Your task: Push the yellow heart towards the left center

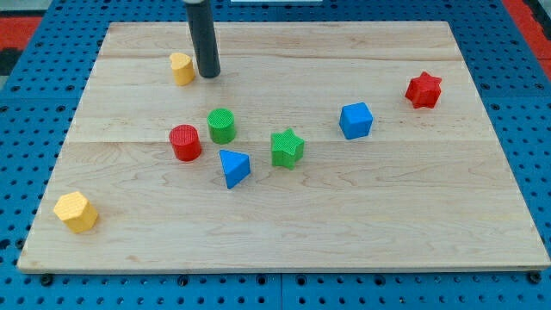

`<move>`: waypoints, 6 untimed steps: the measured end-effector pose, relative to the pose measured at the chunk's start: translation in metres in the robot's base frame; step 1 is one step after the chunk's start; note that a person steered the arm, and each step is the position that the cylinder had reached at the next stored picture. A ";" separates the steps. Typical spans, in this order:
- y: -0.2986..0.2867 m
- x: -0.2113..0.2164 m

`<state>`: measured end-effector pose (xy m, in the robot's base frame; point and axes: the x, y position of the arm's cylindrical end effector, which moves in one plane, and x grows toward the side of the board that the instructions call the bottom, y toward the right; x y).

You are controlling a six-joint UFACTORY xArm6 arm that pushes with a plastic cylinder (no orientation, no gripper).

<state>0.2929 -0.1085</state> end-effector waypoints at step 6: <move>-0.105 0.131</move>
